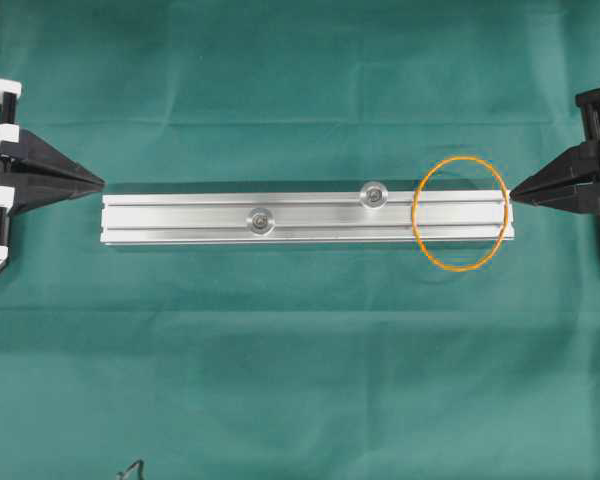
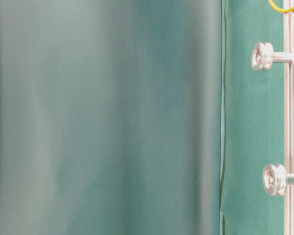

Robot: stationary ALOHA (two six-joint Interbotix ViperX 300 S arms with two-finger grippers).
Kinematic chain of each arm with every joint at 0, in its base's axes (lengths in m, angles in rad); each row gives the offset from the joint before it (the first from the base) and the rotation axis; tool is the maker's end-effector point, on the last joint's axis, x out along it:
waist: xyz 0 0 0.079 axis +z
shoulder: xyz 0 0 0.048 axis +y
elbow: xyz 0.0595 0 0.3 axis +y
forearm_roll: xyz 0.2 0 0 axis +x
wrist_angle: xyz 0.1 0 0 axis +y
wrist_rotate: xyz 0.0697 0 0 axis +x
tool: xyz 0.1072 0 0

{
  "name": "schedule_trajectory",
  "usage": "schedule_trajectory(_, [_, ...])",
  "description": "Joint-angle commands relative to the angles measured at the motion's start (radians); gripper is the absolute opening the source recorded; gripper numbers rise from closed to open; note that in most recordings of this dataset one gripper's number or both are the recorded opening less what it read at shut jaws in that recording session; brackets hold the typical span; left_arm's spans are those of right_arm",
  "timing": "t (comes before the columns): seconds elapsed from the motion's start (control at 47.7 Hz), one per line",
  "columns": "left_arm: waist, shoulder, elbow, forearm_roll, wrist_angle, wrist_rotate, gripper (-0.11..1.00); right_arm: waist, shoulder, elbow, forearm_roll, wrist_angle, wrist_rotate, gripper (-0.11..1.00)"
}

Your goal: Hook the rubber onto the shaft.

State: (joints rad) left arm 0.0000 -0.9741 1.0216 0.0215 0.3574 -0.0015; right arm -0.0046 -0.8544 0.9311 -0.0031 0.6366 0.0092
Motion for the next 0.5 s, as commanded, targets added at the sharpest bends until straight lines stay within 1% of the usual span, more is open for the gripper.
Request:
schedule_trajectory(0.0, [0.002,0.006,-0.028,0.003,-0.005,0.0,0.0,-0.002,0.009,-0.046,0.002,0.04,0.003,0.03])
schedule_trajectory(0.147, [0.0,0.006,-0.028,0.003,-0.003,0.0,0.0,-0.002,0.025,-0.089,0.002,0.179,0.003,0.03])
schedule_trajectory(0.315, [-0.003,0.006,-0.029,0.003,-0.003,0.0,0.0,-0.002,0.046,-0.127,0.002,0.368,0.003,0.03])
schedule_trajectory(0.482, [-0.011,0.006,-0.031,0.003,-0.005,-0.002,0.0,-0.002,0.057,-0.153,0.002,0.488,0.003,0.03])
